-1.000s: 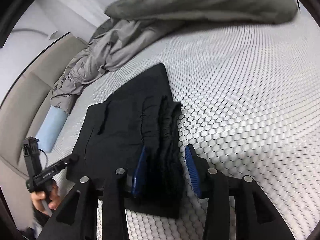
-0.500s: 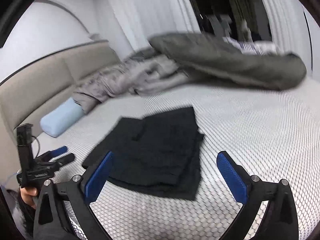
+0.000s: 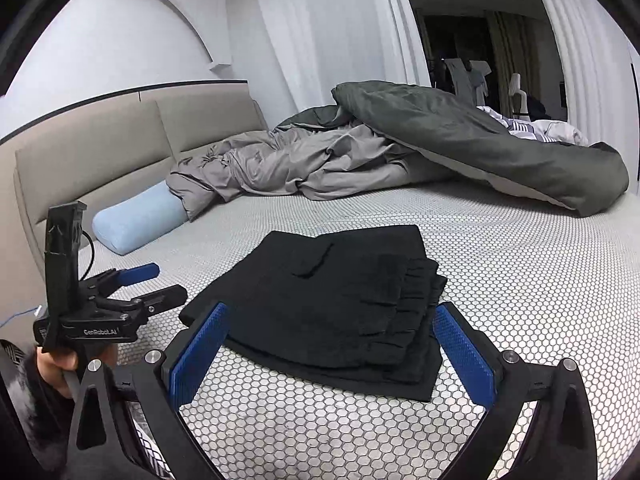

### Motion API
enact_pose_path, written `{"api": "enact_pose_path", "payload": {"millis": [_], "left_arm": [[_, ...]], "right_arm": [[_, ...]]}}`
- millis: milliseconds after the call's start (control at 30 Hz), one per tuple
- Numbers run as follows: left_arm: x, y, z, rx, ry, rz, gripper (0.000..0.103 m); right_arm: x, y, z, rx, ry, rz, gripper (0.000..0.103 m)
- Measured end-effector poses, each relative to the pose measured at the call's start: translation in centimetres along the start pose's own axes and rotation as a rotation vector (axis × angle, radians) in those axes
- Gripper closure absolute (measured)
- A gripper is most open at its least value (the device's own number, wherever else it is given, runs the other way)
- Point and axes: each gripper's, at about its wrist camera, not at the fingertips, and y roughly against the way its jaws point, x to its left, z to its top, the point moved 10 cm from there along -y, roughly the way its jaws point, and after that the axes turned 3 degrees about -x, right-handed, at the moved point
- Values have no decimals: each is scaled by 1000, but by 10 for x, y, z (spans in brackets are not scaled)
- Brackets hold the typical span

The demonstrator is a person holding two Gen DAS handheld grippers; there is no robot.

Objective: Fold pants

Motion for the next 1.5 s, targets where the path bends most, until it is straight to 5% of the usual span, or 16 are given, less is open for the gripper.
{"api": "enact_pose_path", "payload": {"millis": [1500], "left_arm": [[24, -7, -1, 3, -2, 12, 1]], "right_arm": [[-5, -6, -1, 1, 9, -38, 0]]}}
